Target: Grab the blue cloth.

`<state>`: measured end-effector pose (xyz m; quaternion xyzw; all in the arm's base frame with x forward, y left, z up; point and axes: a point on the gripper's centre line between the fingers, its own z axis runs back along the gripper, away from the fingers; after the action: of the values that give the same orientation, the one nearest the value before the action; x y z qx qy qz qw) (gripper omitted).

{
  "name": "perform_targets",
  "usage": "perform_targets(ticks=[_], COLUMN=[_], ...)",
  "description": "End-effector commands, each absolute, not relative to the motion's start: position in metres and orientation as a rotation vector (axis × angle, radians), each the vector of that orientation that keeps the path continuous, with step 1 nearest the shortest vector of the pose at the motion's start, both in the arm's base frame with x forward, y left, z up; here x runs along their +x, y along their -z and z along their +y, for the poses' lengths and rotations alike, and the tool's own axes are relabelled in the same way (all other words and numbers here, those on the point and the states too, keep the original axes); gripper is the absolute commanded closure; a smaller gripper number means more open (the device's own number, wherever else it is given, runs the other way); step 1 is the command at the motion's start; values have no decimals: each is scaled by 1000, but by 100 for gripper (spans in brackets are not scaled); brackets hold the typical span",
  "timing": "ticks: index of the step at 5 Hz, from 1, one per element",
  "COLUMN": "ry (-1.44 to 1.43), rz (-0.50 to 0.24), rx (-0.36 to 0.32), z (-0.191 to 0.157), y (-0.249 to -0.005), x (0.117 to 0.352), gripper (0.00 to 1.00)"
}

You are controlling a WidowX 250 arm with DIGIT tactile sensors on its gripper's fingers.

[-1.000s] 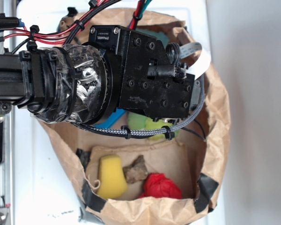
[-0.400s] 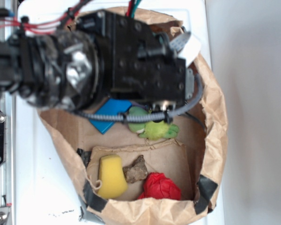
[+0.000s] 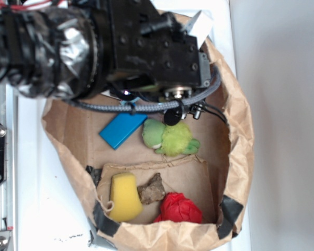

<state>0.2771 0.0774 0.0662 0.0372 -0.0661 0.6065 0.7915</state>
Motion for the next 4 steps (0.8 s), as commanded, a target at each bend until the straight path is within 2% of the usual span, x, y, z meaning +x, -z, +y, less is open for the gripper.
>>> perform_targets(ticks=[1, 2, 3, 4], ry=[-1364, -1376, -1377, -1356], rz=[-263, -279, -287, -269], rx=[74, 79, 93, 114], z=[101, 107, 111, 112], y=[-83, -82, -80, -75], x=[288, 295, 292, 274], gripper=[0, 0, 0, 0])
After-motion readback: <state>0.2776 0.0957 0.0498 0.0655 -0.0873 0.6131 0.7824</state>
